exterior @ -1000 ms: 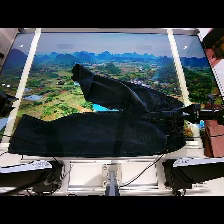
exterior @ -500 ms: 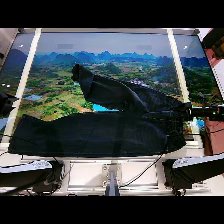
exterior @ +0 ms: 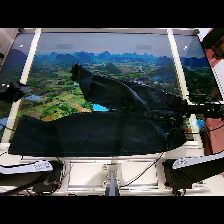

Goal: Fold the clothes and pants, and hang the long-sleeved shirts on hangers.

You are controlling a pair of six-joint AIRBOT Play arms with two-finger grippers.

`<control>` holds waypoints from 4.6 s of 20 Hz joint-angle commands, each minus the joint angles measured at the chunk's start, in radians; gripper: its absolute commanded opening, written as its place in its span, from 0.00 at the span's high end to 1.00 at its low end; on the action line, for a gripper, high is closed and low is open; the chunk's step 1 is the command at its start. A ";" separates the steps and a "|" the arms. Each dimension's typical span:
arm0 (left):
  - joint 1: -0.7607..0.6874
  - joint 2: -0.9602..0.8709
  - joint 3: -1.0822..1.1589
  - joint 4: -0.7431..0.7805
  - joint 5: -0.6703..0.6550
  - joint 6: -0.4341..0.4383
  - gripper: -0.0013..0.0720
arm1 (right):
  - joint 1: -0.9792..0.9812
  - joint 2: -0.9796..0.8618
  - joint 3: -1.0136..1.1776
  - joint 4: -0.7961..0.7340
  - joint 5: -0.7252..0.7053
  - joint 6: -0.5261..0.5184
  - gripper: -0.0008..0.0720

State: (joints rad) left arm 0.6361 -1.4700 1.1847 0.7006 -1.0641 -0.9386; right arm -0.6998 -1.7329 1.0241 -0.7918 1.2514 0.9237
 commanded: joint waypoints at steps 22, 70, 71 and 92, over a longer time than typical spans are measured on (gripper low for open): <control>-0.932 -0.182 0.184 0.789 0.369 -0.538 0.44 | 0.002 -0.002 -0.001 -0.018 -0.040 -0.001 0.94; -0.771 -0.179 0.466 1.253 -0.441 -0.721 0.95 | 0.002 -0.002 -0.001 0.002 -0.041 -0.002 0.94; -0.761 -0.183 0.429 1.234 -0.486 -0.721 0.94 | 0.002 -0.002 -0.001 0.002 -0.041 -0.003 0.94; -0.642 -0.128 0.304 1.284 -0.232 -0.737 0.94 | 0.002 -0.002 -0.001 0.002 -0.042 -0.024 0.94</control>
State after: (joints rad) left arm -0.0528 -1.6249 1.4635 1.9705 -1.3415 -1.6627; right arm -0.6979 -1.7348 1.0233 -0.7895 1.2350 0.8997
